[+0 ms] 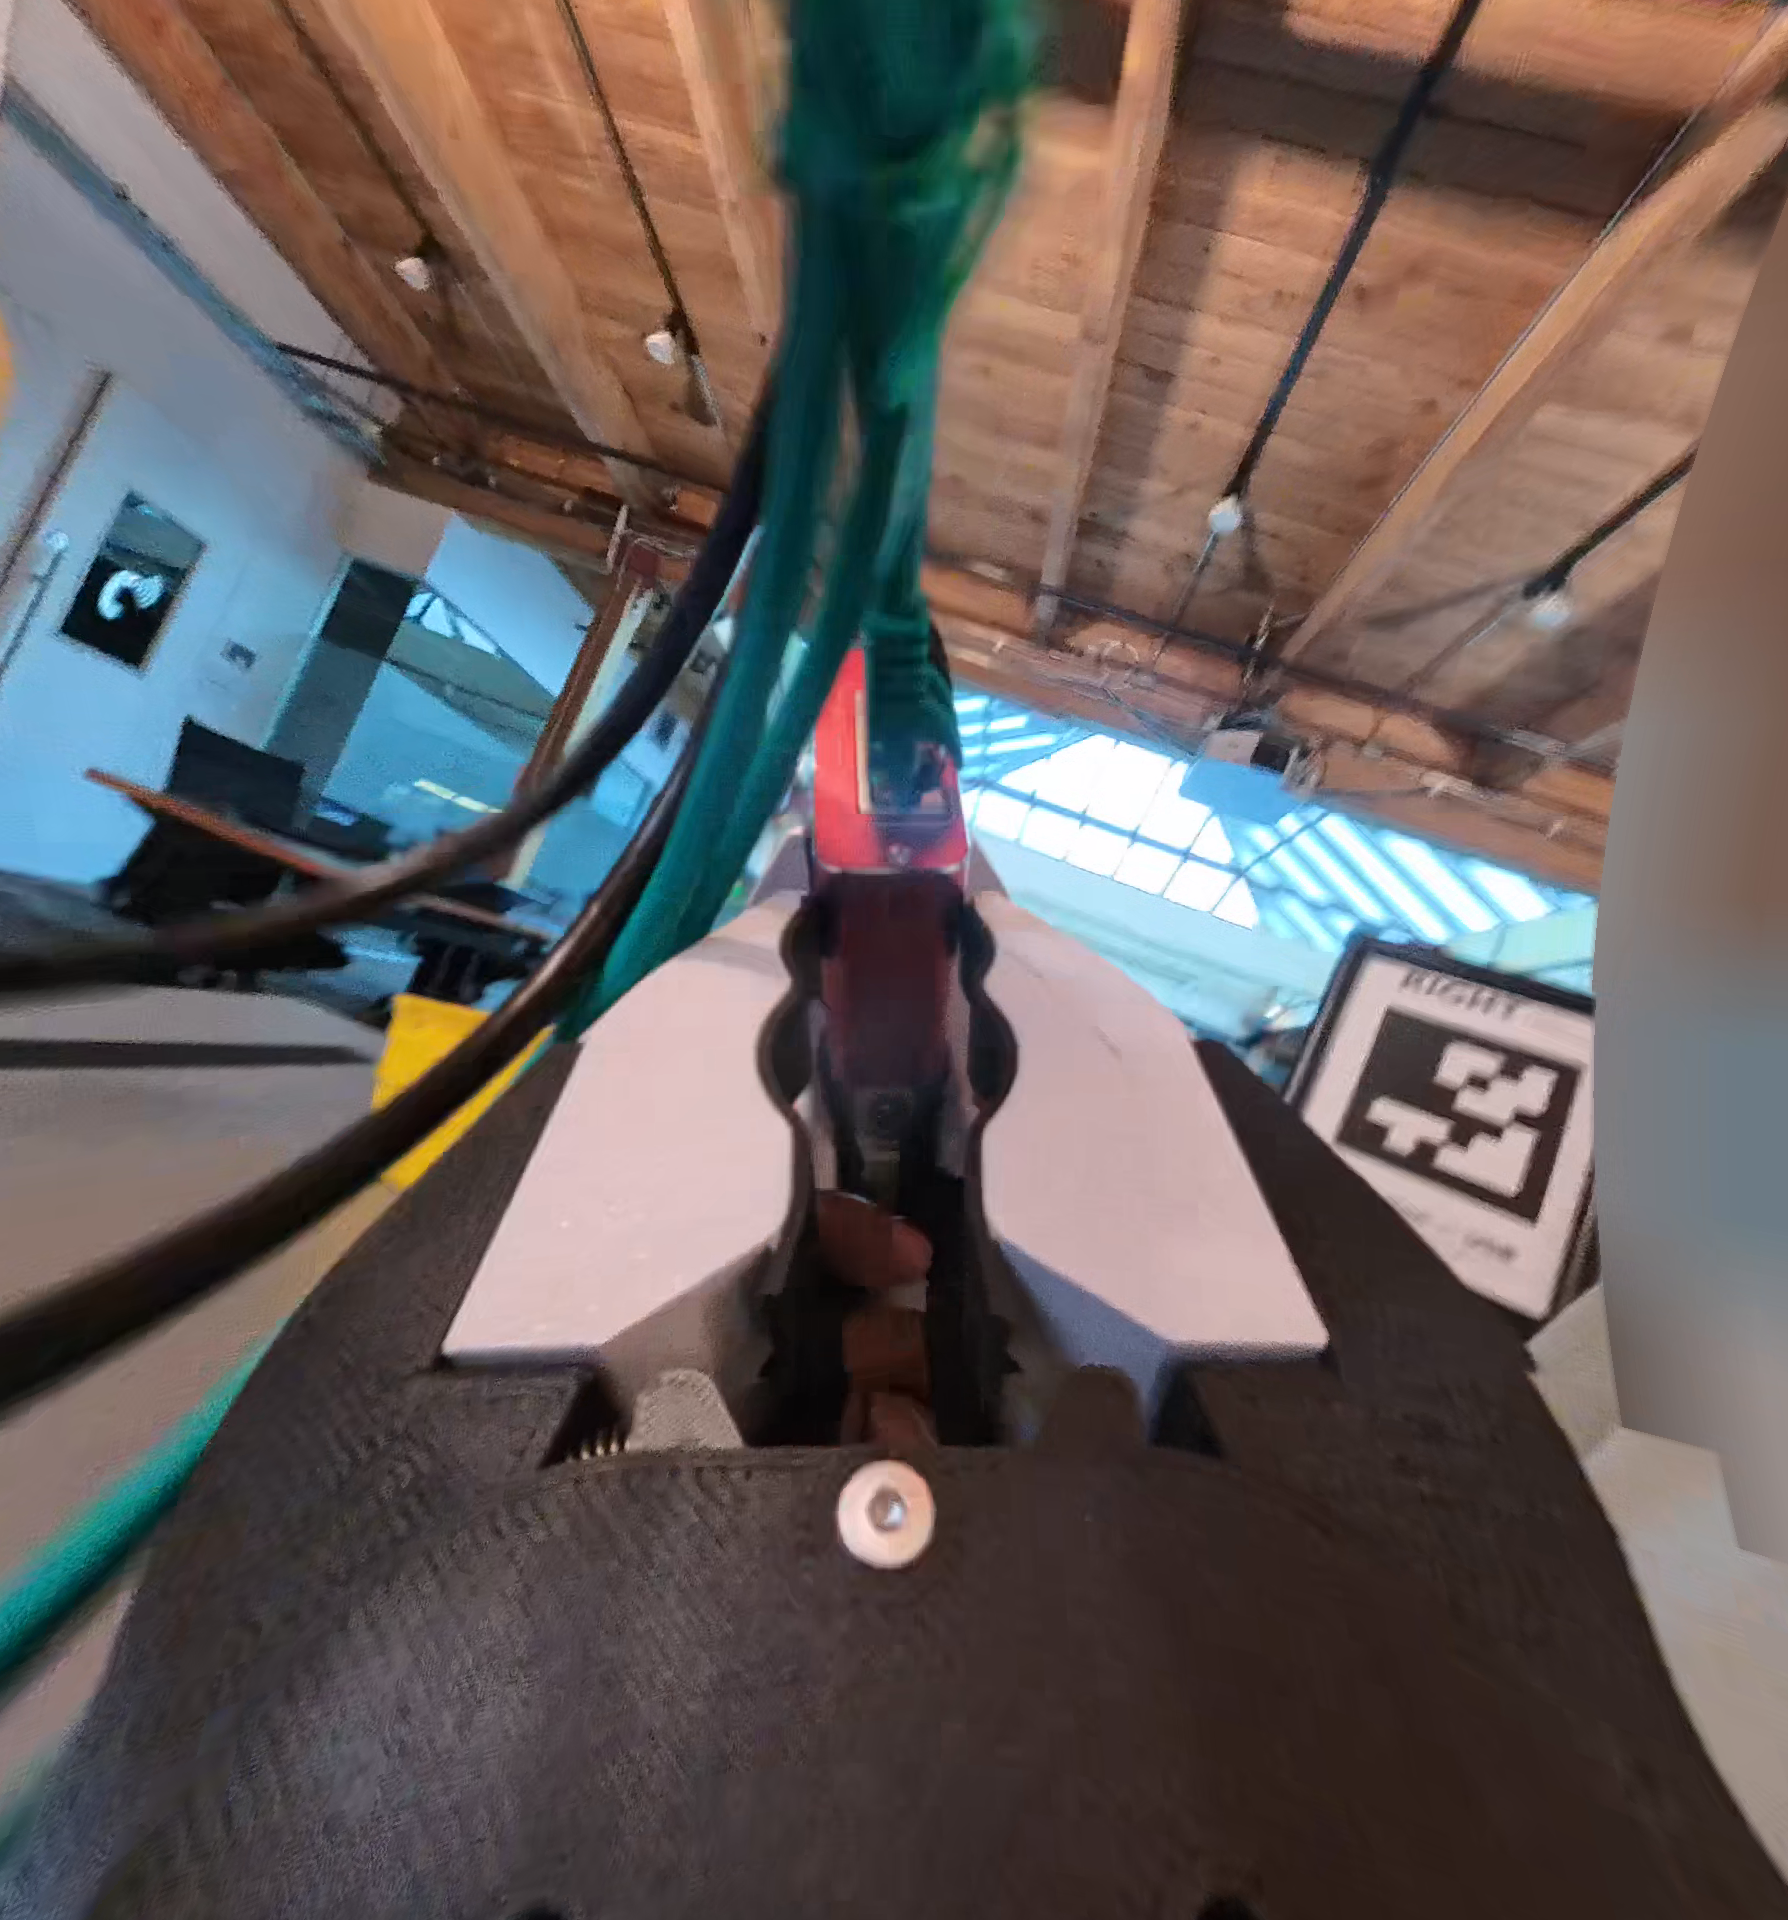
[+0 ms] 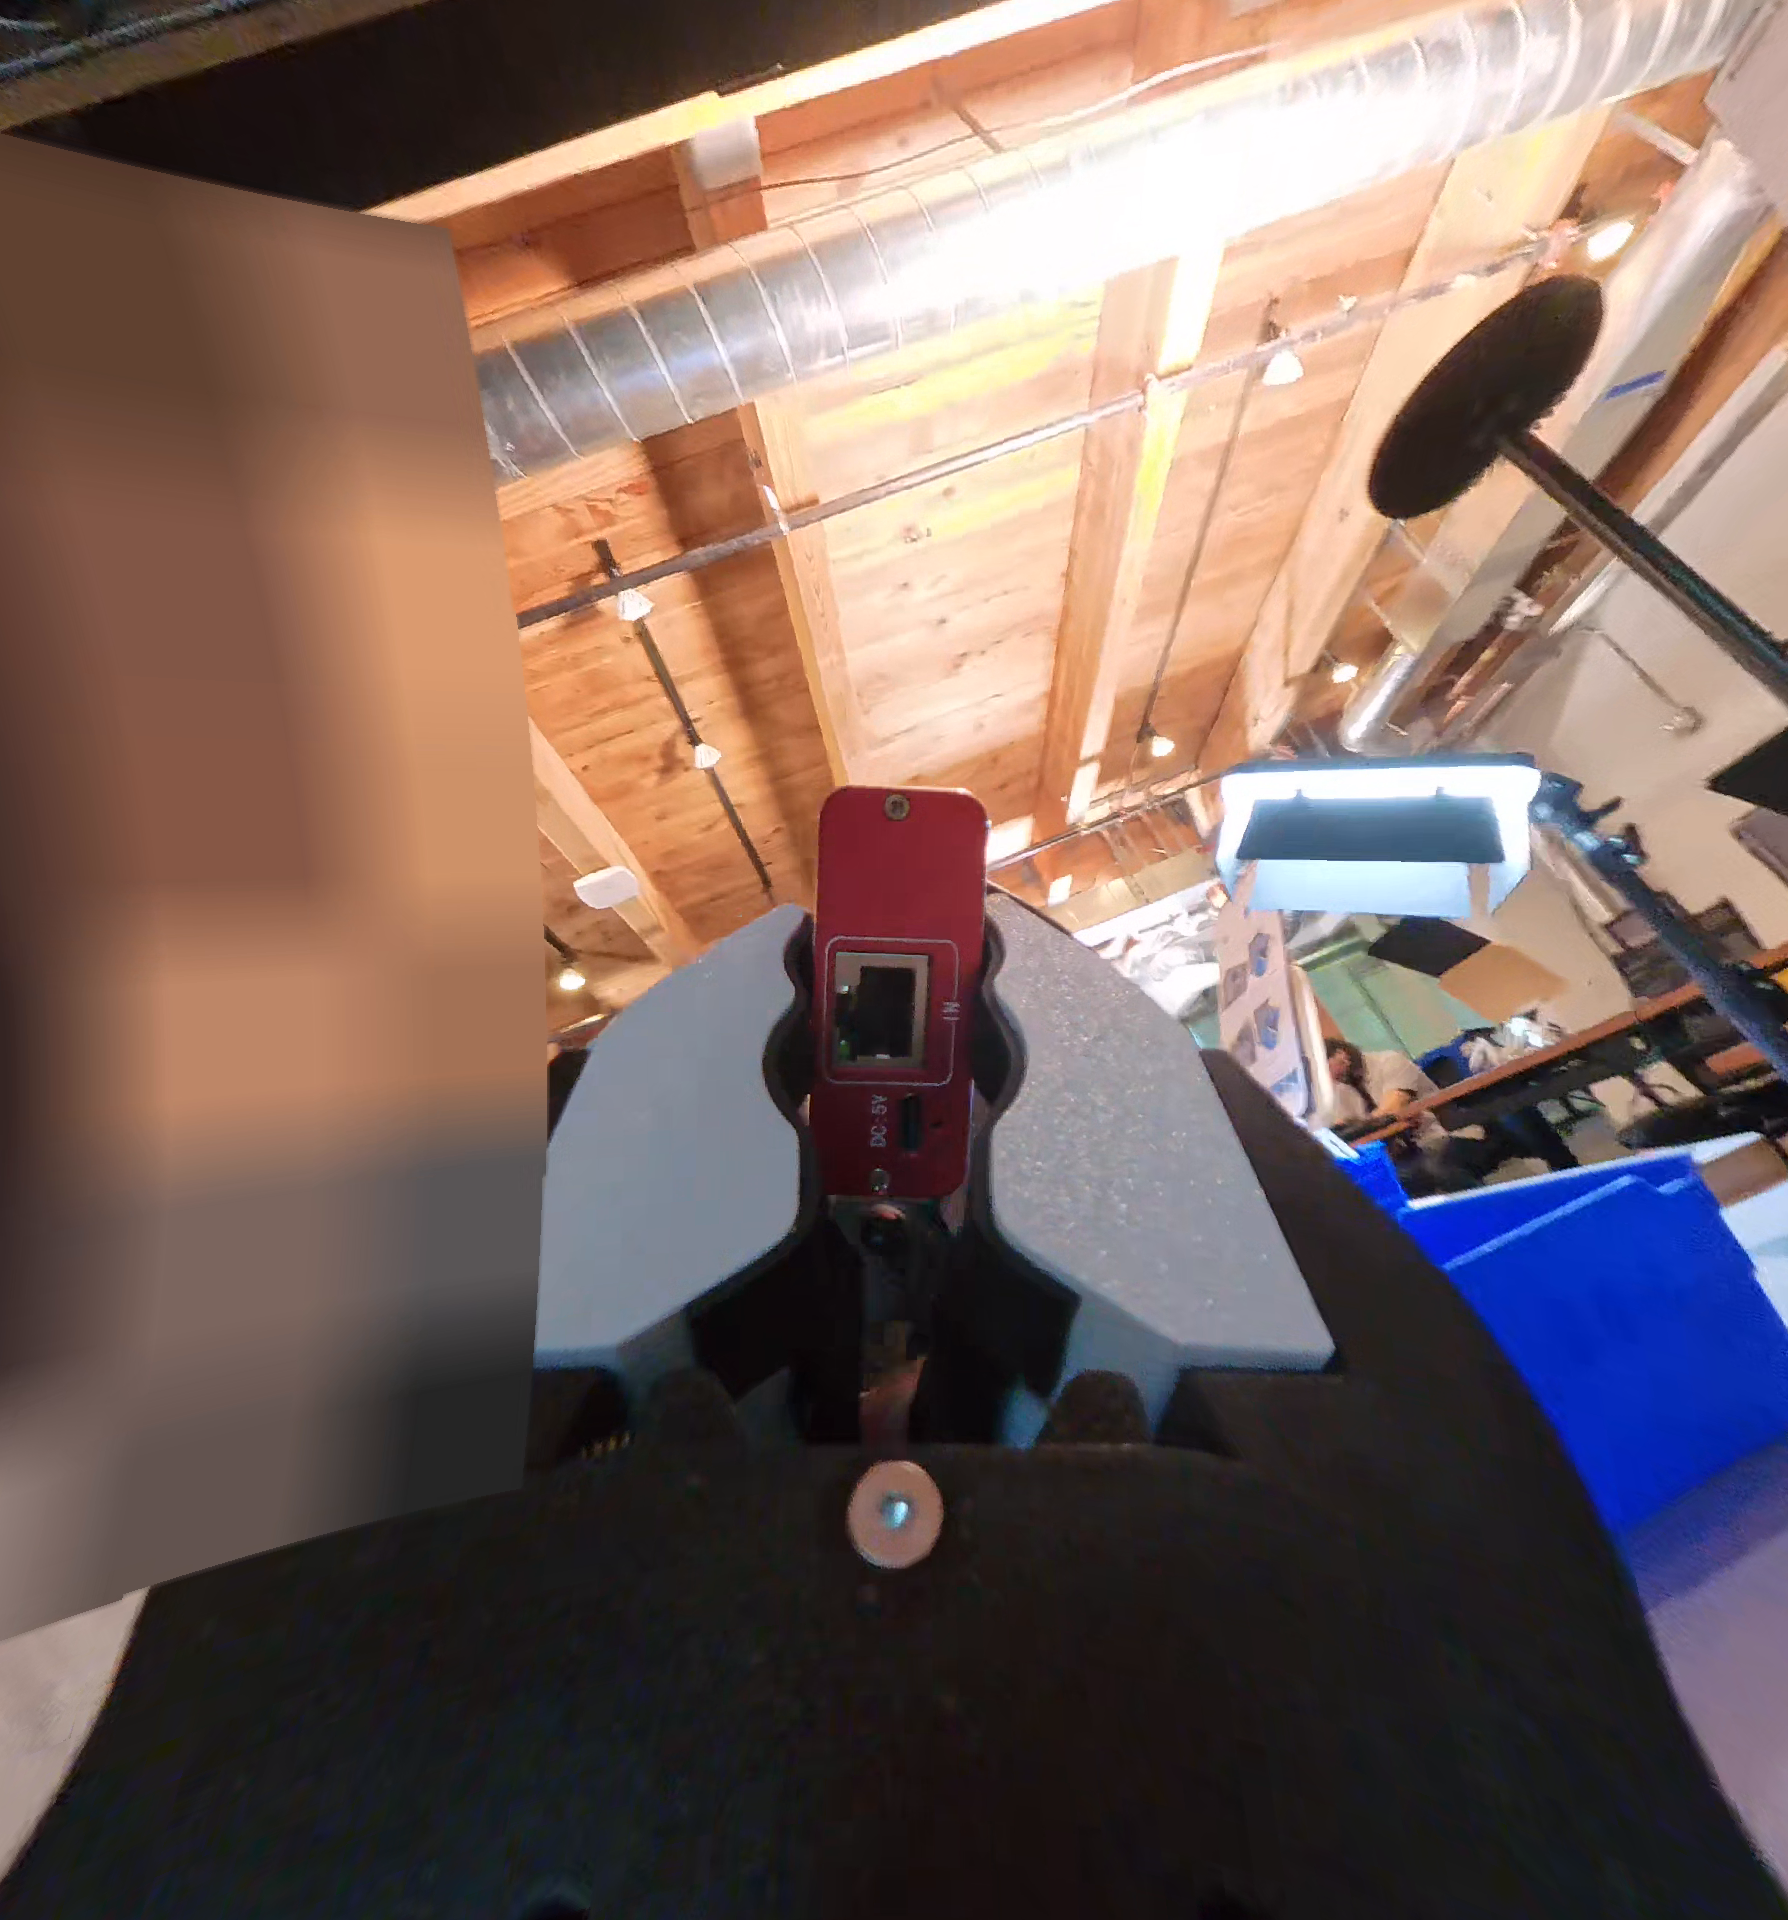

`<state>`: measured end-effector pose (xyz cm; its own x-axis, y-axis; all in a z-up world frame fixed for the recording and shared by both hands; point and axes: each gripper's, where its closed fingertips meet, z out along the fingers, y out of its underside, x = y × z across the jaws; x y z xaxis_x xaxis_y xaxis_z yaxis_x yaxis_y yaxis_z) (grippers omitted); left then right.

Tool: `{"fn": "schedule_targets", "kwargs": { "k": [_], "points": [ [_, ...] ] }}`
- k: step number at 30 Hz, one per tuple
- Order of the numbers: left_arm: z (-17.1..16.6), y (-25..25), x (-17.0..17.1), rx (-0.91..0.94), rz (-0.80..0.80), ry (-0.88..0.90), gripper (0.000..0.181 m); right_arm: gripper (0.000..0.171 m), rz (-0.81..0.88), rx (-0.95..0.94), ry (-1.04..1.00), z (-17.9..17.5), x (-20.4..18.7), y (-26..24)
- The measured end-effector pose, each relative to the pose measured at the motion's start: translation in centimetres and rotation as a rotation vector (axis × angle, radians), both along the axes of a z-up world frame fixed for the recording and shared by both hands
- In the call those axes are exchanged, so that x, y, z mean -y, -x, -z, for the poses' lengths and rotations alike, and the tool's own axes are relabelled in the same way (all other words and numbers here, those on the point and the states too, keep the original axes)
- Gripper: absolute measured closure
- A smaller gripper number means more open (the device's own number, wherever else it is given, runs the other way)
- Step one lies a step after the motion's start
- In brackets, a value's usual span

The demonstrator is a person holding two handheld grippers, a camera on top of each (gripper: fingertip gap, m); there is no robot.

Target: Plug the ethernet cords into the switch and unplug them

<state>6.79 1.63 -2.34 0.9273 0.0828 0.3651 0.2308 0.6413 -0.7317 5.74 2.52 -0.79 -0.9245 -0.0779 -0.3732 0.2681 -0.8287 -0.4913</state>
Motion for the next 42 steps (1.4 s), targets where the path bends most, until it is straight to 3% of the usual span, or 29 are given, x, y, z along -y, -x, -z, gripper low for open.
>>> {"fn": "schedule_targets", "kwargs": {
  "k": [1,4,7,9,12,16,18,20,23,25,27,30,32,34,38,42],
  "points": [
    [0.4,0.2,0.0,-0.013,-0.026,0.059,0.156,0.144,0.004,0.015,-0.011,0.4,0.0,0.1],
    [1.0,-0.1,0.2,-0.069,-0.012,0.193,0.156,0.144,-0.109,0.018,-0.113,2.1,0.5,-0.5],
    [2.6,-0.8,0.2,-0.154,0.006,0.462,0.156,0.138,-0.233,-0.029,-0.387,5.4,0.9,-1.6],
    [4.3,-1.4,0.4,-0.208,0.029,0.658,0.156,0.121,-0.183,-0.068,-0.578,7.3,0.1,-1.4],
    [7.1,-2.2,0.8,-0.211,0.109,0.876,0.156,0.113,-0.09,-0.202,-0.722,7.2,-0.9,-1.9],
    [9.9,-3.6,0.6,-0.167,0.261,1.014,0.156,0.123,-0.144,-0.411,-0.977,9.1,1.2,-4.2],
    [10.5,-4.3,0.3,-0.174,0.308,1.047,0.156,0.141,-0.166,-0.482,-1.114,11.1,1.9,-4.7],
    [10.6,-4.1,0.2,-0.209,0.275,1.058,0.156,0.143,-0.168,-0.473,-1.093,11.1,1.8,-4.7],
    [7.3,-3.1,-0.2,-0.223,0.191,0.837,0.151,0.144,-0.099,-0.392,-0.883,9.0,1.1,-3.6],
    [4.2,-2.0,0.2,-0.271,0.059,0.632,0.124,0.144,-0.032,-0.269,-0.689,7.1,0.1,-2.1],
    [2.7,-1.3,0.4,-0.403,-0.149,0.564,0.101,0.144,0.028,-0.102,-0.495,5.5,-1.1,-0.3],
    [4.6,0.2,-0.8,-0.673,-0.491,0.827,0.087,0.144,0.089,0.084,-0.359,5.1,-1.8,1.7],
    [6.0,1.4,-1.4,-0.731,-0.625,0.981,0.083,0.144,0.12,0.13,-0.387,5.7,-1.3,2.2],
    [6.1,2.3,-1.5,-0.742,-0.731,1.003,0.084,0.144,0.133,0.146,-0.431,6.3,-0.6,2.3],
    [8.4,4.0,-1.3,-0.717,-0.777,1.183,0.093,0.144,0.119,0.127,-0.498,7.0,0.9,1.4],
    [8.7,4.3,-0.9,-0.696,-0.789,1.189,0.098,0.144,0.157,0.095,-0.562,7.2,1.4,1.1]
  ]
}}
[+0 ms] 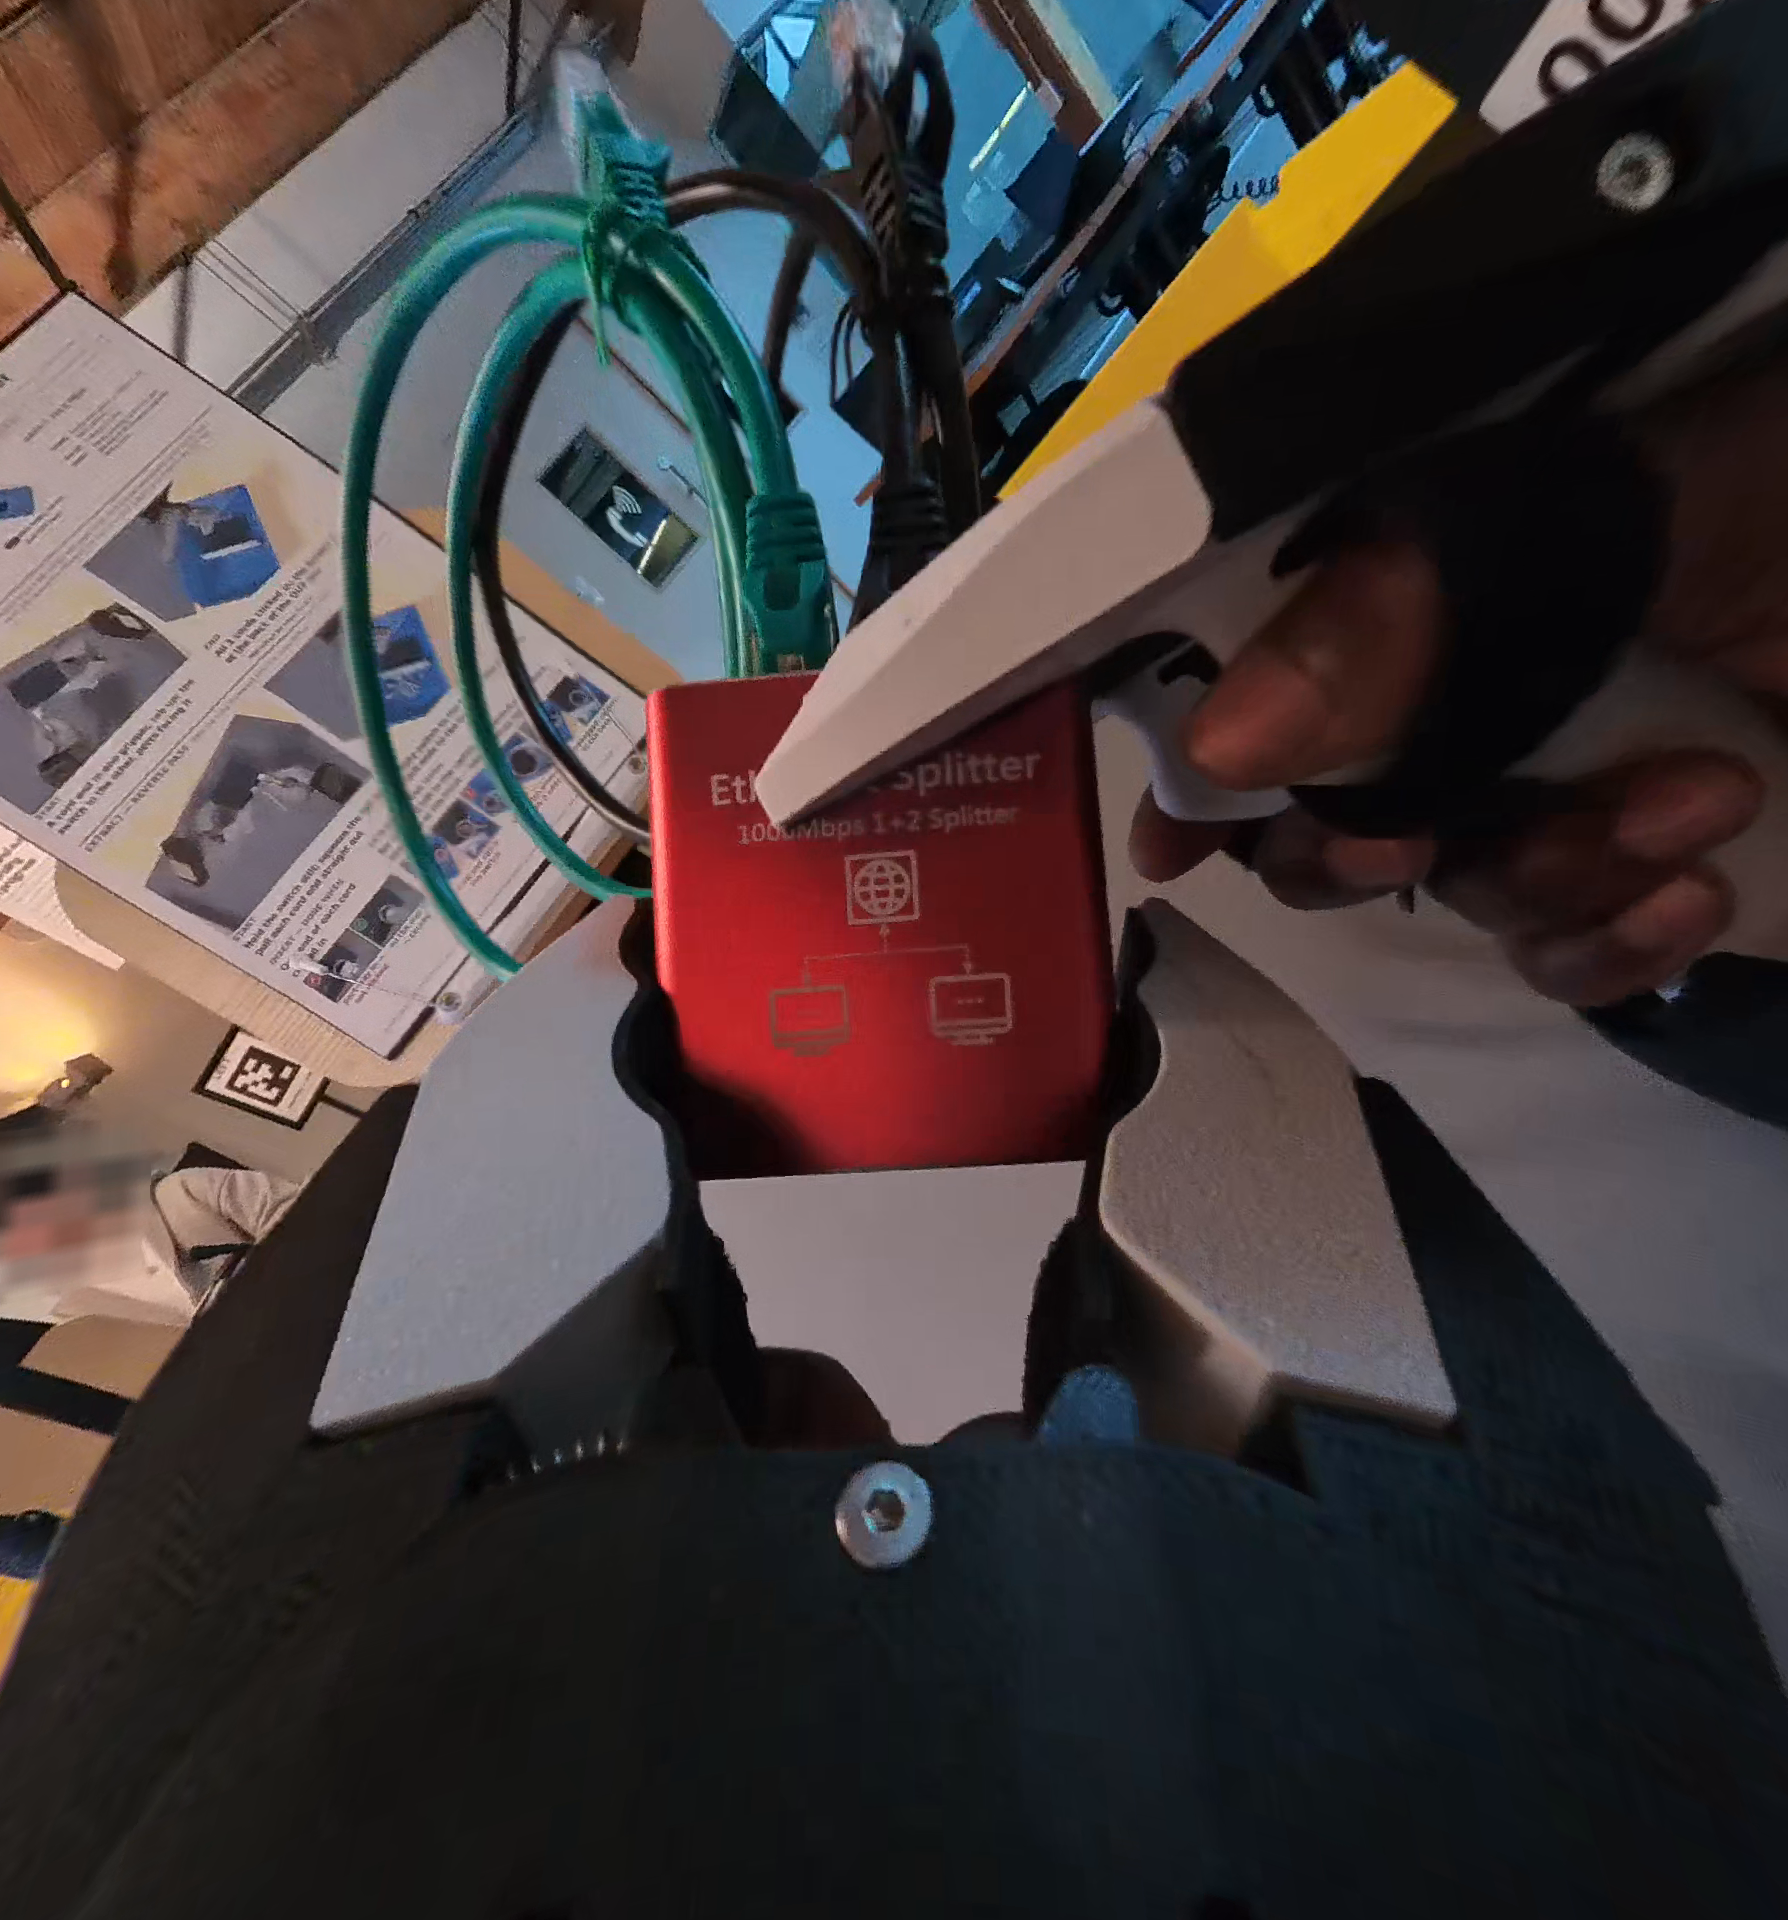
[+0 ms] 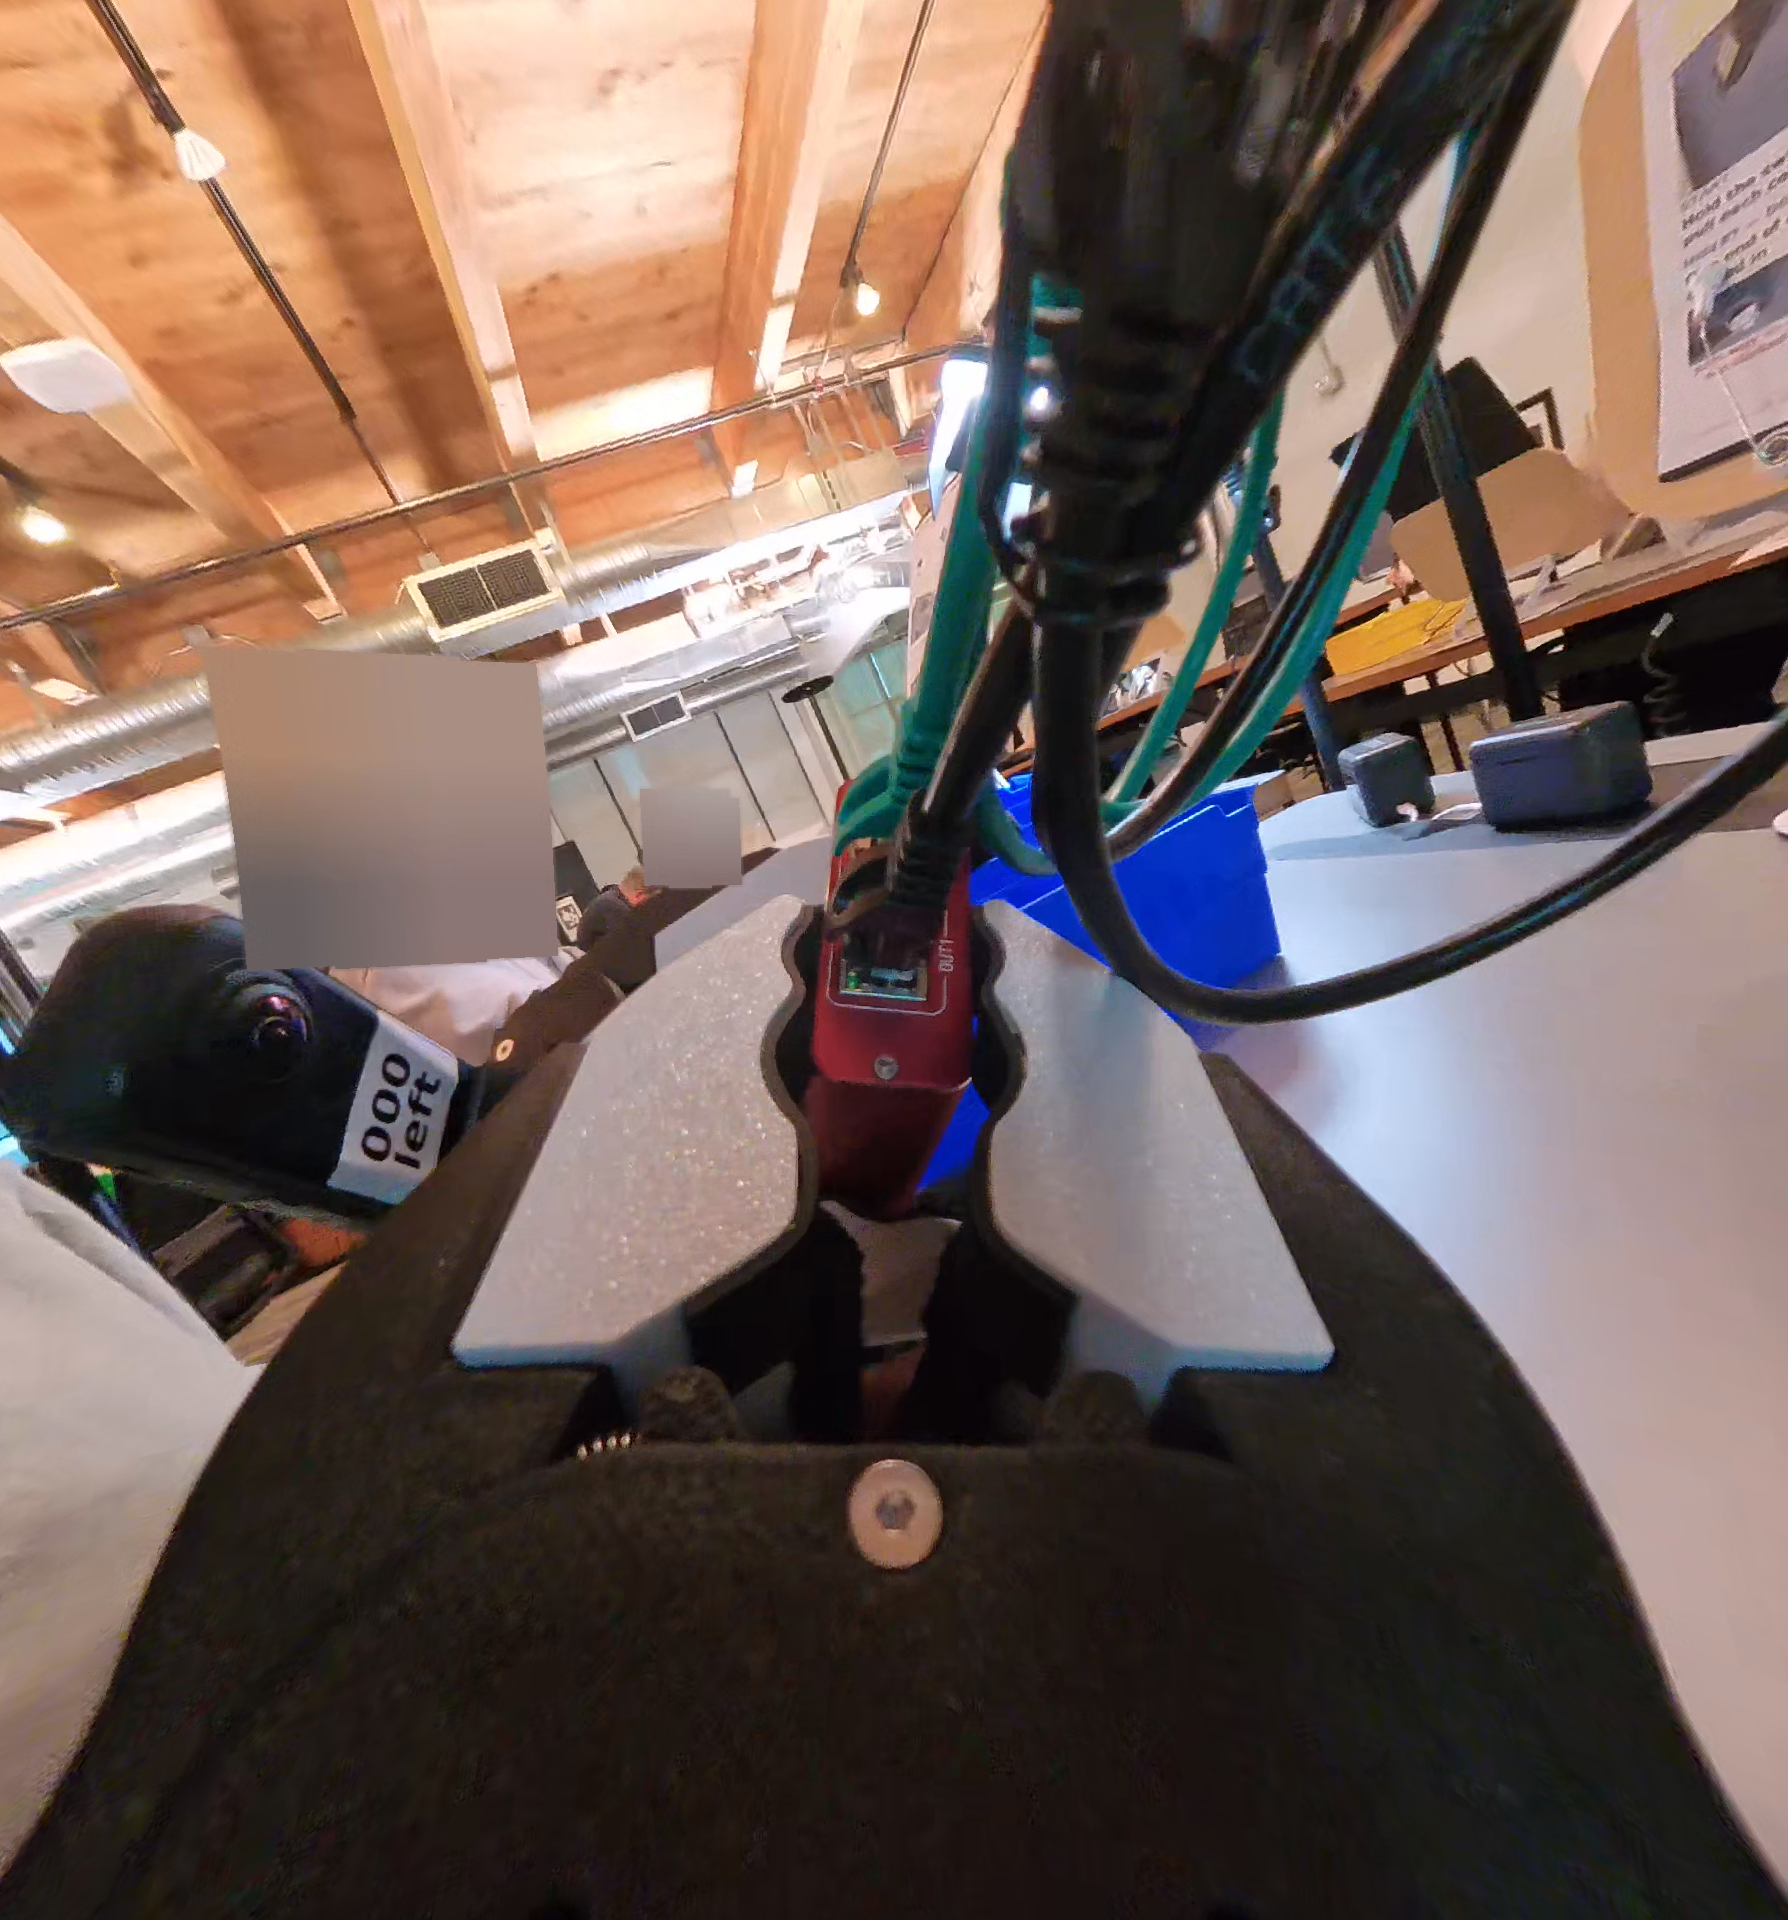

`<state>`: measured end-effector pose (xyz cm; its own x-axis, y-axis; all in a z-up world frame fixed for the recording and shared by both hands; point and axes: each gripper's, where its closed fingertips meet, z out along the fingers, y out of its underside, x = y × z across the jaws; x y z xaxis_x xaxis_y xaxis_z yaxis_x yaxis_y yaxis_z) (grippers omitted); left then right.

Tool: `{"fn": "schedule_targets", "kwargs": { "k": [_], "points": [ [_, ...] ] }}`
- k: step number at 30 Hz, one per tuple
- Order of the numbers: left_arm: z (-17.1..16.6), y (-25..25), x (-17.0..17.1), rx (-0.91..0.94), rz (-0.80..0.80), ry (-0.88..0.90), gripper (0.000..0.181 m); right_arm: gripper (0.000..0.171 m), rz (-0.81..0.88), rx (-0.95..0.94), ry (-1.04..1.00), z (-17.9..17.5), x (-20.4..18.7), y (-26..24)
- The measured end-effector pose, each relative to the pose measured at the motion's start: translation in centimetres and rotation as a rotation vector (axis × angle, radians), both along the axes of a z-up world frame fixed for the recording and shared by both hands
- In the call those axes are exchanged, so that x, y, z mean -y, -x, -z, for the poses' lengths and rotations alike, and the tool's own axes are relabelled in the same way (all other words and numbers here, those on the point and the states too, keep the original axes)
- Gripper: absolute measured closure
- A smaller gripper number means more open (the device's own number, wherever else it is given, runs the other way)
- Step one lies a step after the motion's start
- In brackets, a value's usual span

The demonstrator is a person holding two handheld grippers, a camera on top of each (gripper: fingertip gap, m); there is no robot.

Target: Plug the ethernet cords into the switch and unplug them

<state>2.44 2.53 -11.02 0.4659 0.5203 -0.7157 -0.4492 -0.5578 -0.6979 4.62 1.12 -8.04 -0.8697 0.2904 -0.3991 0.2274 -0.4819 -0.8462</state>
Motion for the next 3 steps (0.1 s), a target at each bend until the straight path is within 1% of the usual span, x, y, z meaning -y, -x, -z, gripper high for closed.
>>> {"fn": "schedule_targets", "kwargs": {
  "k": [3],
  "points": [
    [-0.19,-0.21,0.01,-0.006,0.037,-0.032,0.098,0.144,-0.033,-0.043,-0.096,0.13,0.19,-0.33]
  ]
}}
